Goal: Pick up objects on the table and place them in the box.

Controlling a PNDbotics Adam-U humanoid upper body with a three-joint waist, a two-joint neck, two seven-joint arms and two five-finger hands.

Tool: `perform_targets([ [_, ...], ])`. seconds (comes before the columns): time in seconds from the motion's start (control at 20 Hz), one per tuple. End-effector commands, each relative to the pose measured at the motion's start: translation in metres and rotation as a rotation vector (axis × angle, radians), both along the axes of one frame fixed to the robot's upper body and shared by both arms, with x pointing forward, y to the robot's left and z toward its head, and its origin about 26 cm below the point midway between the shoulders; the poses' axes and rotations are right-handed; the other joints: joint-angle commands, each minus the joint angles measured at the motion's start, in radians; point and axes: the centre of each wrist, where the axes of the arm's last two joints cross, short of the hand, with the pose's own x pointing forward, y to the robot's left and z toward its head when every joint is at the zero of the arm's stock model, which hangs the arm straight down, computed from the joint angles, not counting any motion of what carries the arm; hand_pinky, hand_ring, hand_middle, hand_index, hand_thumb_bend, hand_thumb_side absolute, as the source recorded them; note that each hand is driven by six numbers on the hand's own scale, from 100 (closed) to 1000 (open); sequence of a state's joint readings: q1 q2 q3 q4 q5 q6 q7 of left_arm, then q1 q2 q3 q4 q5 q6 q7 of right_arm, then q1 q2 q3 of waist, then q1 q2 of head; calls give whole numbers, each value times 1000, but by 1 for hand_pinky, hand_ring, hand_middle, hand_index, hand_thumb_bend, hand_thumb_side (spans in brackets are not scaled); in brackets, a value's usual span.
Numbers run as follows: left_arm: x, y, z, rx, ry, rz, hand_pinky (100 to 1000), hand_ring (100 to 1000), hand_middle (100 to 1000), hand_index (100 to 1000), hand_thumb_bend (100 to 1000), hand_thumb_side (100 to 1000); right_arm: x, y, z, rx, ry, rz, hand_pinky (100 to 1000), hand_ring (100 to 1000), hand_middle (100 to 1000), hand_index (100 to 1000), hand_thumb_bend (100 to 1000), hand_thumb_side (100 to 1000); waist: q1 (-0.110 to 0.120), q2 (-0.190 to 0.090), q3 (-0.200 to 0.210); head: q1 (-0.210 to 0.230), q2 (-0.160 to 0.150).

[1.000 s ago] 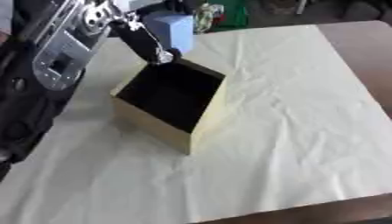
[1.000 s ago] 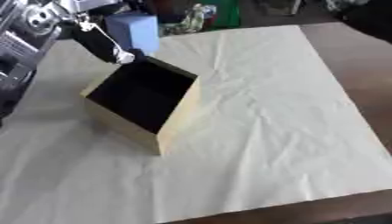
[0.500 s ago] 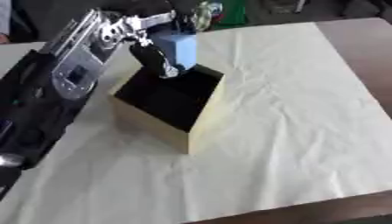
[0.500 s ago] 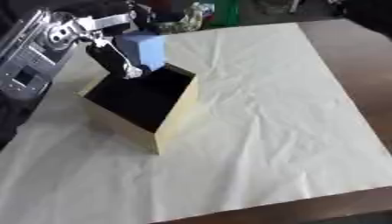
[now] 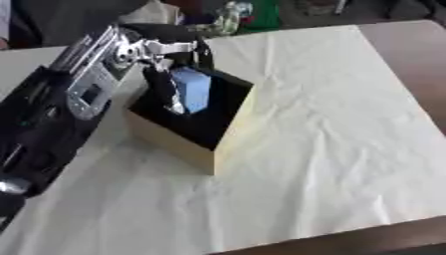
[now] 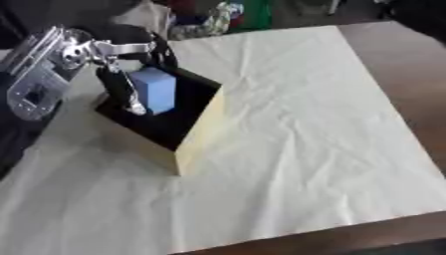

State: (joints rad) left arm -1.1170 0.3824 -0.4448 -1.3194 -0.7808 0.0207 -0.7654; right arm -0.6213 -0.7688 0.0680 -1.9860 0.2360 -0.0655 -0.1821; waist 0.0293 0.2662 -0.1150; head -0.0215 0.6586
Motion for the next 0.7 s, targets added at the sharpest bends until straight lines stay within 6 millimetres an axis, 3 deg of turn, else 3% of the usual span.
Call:
perform_targets([
  [0.05,-2,3,12,19,-93,3,791,821,777,858,740,100,-5,-1,8,-3,-30,0,780,819,814,846,100,470,7,-10,0,1,4],
  [0.5,0,6,11,34,-192,28,799,834,796,871,735,100,-5,-1,7,-5,-26,0,780,819,814,846,100,469,6,-9,1,7,4],
  [0.7,-11,11,29,-61,-268,15,737,772,735,824,665,100,-5,-2,7,-5,-26,-4,780,819,814,846,100,465,4,-12,4,8,10],
])
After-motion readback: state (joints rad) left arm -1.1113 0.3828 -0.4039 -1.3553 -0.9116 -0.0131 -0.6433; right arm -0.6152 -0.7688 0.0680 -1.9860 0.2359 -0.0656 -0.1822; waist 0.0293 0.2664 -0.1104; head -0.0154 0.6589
